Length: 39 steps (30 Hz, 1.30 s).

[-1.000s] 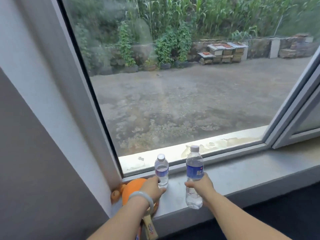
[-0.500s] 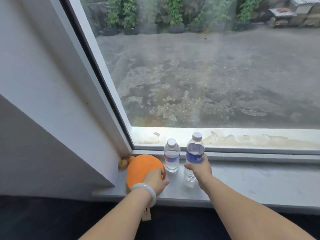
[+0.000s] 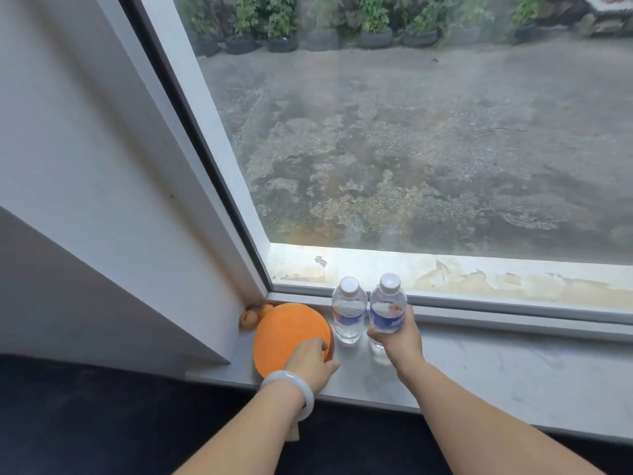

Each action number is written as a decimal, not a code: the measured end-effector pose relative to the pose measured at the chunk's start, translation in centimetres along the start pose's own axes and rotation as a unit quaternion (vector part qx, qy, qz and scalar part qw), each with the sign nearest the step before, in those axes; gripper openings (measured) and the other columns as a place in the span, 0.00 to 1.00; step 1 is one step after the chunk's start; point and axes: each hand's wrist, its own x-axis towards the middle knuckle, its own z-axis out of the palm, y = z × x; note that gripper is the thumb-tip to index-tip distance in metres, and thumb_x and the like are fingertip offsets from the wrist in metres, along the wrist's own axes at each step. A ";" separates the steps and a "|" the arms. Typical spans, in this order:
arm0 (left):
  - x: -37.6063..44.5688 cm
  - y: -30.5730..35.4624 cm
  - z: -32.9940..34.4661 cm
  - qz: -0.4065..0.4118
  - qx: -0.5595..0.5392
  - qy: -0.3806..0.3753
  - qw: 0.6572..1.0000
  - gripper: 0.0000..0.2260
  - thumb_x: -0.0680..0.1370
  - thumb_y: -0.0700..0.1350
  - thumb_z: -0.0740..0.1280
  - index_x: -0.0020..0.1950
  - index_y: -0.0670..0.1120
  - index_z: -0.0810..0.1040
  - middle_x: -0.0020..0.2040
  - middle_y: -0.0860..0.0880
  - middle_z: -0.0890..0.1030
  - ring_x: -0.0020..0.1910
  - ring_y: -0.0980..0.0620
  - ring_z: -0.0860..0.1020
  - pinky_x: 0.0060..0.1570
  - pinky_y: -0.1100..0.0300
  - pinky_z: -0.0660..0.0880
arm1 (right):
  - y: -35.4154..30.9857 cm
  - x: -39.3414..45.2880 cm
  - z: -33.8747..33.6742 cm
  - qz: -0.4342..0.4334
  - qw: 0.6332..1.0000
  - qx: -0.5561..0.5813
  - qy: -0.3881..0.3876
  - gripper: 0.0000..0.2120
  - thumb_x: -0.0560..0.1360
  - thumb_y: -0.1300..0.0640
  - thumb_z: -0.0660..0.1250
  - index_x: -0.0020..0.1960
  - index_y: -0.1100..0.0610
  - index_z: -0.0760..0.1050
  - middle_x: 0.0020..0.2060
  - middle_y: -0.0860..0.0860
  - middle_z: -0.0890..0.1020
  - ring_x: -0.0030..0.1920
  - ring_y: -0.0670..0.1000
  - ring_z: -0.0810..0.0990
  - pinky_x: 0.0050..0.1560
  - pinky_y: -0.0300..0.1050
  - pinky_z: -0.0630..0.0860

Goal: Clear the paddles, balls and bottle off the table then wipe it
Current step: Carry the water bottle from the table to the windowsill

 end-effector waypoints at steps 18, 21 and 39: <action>-0.5 -0.8 0.9 -0.003 -0.019 0.016 1.000 0.19 0.79 0.52 0.66 0.67 0.45 0.72 0.64 0.47 0.74 0.62 0.49 0.73 0.58 0.59 0.68 | 2.2 1.4 0.6 0.061 0.994 -0.091 -0.003 0.27 0.69 0.61 0.77 0.64 0.55 0.72 0.58 0.58 0.77 0.54 0.59 0.77 0.50 0.47 0.73; -0.6 -1.3 1.1 -0.009 -0.025 0.019 0.999 0.20 0.79 0.52 0.66 0.68 0.45 0.71 0.65 0.47 0.74 0.62 0.49 0.73 0.60 0.57 0.69 | 1.8 1.6 0.8 0.055 0.993 -0.101 0.001 0.28 0.68 0.60 0.77 0.65 0.56 0.71 0.59 0.59 0.77 0.56 0.61 0.77 0.54 0.49 0.75; -1.9 -0.8 1.0 -0.010 -0.029 0.022 0.999 0.20 0.80 0.52 0.65 0.69 0.46 0.69 0.67 0.47 0.72 0.64 0.48 0.72 0.63 0.55 0.69 | 2.2 -1.1 0.1 0.104 0.987 -0.120 -0.007 0.31 0.70 0.60 0.76 0.67 0.62 0.65 0.64 0.59 0.72 0.58 0.61 0.76 0.52 0.49 0.73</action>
